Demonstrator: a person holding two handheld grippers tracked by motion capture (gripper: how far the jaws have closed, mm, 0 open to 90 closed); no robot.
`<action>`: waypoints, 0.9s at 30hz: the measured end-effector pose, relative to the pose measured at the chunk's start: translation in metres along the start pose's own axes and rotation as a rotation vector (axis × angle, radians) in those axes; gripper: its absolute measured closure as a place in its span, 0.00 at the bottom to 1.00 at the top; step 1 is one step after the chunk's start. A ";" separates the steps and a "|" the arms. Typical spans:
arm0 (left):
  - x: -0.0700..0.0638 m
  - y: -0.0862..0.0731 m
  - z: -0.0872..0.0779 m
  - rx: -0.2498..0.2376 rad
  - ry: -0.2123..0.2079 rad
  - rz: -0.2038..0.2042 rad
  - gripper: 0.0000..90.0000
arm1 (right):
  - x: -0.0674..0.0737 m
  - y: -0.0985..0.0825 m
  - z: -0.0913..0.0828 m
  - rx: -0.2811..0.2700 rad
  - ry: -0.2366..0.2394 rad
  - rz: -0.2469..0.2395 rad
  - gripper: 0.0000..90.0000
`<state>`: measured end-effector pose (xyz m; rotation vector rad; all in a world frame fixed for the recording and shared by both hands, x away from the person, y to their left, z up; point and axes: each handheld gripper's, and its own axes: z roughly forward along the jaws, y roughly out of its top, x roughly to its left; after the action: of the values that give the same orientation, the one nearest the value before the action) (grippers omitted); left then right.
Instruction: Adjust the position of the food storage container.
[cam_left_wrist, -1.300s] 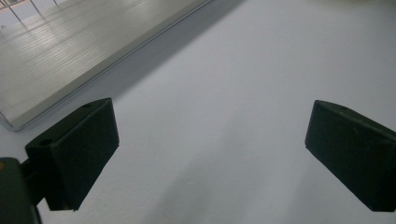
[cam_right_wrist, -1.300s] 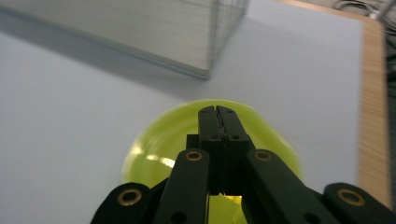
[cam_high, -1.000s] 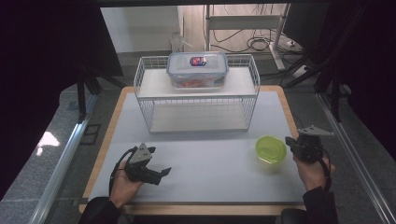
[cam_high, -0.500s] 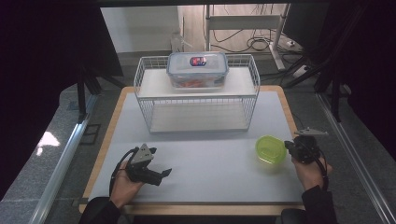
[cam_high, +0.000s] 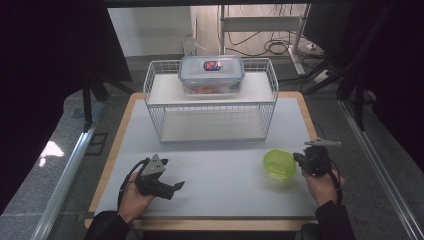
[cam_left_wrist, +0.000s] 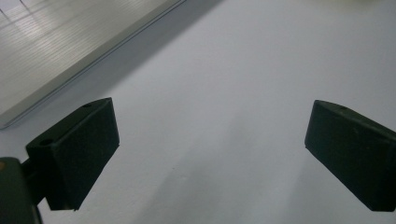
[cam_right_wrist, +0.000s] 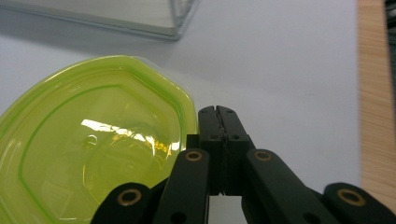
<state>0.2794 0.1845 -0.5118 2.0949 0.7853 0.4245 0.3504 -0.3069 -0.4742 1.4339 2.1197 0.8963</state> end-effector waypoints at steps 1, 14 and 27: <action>0.000 0.000 0.000 0.000 0.000 0.002 0.03 | 0.004 0.000 0.001 0.003 0.017 -0.004 1.00; -0.001 0.000 0.000 -0.002 -0.001 0.013 0.03 | 0.030 -0.001 -0.001 -0.003 0.071 -0.066 1.00; -0.003 0.000 0.001 0.001 -0.009 0.018 0.03 | 0.033 -0.023 0.008 0.127 0.162 -0.062 1.00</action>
<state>0.2778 0.1822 -0.5120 2.1048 0.7627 0.4244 0.3281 -0.2805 -0.4960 1.3889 2.3656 0.8951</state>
